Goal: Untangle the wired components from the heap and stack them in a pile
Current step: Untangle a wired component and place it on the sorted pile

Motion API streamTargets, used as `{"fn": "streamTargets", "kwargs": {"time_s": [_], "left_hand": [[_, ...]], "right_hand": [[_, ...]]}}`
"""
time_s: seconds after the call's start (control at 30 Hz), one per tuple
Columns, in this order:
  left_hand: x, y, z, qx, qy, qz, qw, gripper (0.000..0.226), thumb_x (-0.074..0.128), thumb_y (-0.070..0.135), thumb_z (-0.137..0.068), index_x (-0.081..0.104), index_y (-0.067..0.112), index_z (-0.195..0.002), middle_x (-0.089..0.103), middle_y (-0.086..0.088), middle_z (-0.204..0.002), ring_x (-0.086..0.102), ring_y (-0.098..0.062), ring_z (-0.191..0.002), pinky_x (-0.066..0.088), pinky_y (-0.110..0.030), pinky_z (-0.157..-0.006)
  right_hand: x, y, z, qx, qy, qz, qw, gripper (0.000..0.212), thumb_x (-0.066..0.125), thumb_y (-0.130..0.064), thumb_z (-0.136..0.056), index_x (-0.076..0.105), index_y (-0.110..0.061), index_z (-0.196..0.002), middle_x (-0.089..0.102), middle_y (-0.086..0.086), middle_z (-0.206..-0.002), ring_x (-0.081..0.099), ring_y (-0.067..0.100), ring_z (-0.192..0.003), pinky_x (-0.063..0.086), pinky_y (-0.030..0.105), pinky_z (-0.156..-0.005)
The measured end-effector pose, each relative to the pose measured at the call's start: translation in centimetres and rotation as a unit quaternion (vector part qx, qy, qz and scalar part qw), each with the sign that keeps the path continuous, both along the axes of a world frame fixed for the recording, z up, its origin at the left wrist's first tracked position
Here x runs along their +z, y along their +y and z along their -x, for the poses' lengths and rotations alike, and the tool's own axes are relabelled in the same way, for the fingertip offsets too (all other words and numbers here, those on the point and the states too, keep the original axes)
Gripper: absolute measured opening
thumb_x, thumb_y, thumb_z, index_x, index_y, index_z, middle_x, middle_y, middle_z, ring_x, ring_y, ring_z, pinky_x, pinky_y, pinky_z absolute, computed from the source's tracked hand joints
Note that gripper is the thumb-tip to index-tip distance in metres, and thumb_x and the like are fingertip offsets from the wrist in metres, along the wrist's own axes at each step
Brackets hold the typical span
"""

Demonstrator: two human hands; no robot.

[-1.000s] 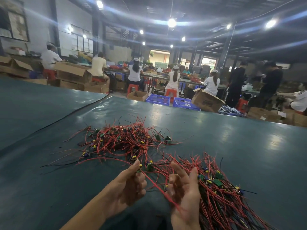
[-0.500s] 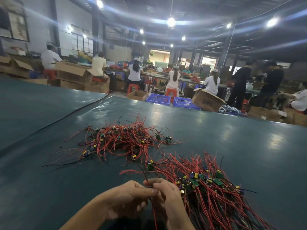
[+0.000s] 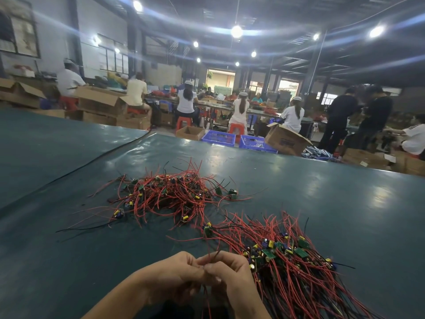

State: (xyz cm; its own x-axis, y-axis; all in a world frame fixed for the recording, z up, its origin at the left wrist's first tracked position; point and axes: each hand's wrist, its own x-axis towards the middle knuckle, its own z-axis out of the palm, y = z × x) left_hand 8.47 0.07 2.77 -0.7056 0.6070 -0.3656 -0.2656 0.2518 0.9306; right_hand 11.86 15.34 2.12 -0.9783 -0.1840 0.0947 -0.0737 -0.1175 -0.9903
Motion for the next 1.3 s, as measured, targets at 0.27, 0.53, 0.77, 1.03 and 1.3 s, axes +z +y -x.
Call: {"fn": "streamTargets", "kwargs": {"time_s": [0.27, 0.53, 0.77, 1.03, 1.3], "left_hand": [[0.2, 0.1, -0.2, -0.001, 0.016, -0.018, 1.0, 0.03, 0.08, 0.031, -0.065, 0.059, 0.012, -0.055, 0.053, 0.001, -0.046, 0.048, -0.007, -0.039, 0.037, -0.016, -0.042], [0.3, 0.9, -0.8, -0.005, 0.088, -0.03, 0.996, 0.031, 0.054, 0.016, -0.098, 0.061, 0.016, -0.067, 0.054, 0.009, -0.052, 0.049, -0.002, -0.044, 0.039, -0.014, -0.049], [0.5, 0.9, -1.3, -0.005, 0.109, -0.04, 0.993, 0.031, 0.059, 0.043, -0.082, 0.052, 0.015, -0.073, 0.051, 0.002, -0.062, 0.049, -0.011, -0.057, 0.042, -0.02, -0.063], [0.5, 2.3, -0.4, -0.074, 0.002, -0.015, 0.997, 0.015, 0.048, 0.018, -0.076, 0.042, 0.008, -0.067, 0.05, 0.002, -0.037, 0.046, -0.008, -0.031, 0.037, -0.02, -0.044], [2.9, 2.5, -1.6, -0.02, -0.014, -0.092, 0.995, 0.025, 0.047, 0.03, -0.073, 0.038, 0.008, -0.063, 0.043, -0.001, -0.037, 0.046, -0.011, -0.032, 0.036, -0.022, -0.043]], "right_hand": [[-0.1, -0.5, 0.1, -0.115, -0.031, 0.01, 0.993, 0.033, 0.067, -0.038, -0.072, 0.077, -0.008, -0.063, 0.048, -0.001, -0.039, 0.04, 0.007, -0.035, 0.034, 0.018, -0.041], [-0.4, -0.3, 0.5, -0.149, -0.028, 0.019, 0.988, 0.033, 0.069, -0.036, -0.072, 0.07, -0.013, -0.048, 0.061, 0.021, -0.061, 0.052, 0.017, -0.048, 0.041, 0.023, -0.046], [-0.8, 0.2, 0.8, -0.214, -0.054, 0.035, 0.975, 0.028, 0.067, -0.022, -0.087, 0.078, -0.009, -0.065, 0.035, -0.003, -0.041, 0.027, 0.009, -0.036, 0.024, 0.02, -0.039], [-0.4, 1.5, 1.5, -0.26, -0.096, 0.162, 0.947, 0.029, 0.066, -0.018, -0.089, 0.077, -0.004, -0.066, 0.032, -0.001, -0.045, 0.02, 0.008, -0.035, 0.017, 0.019, -0.036], [-0.4, 1.0, 1.2, -0.172, -0.066, 0.119, 0.976, 0.037, 0.064, -0.04, -0.077, 0.076, -0.006, -0.068, 0.039, 0.001, -0.049, 0.026, 0.01, -0.038, 0.019, 0.021, -0.039]]}}
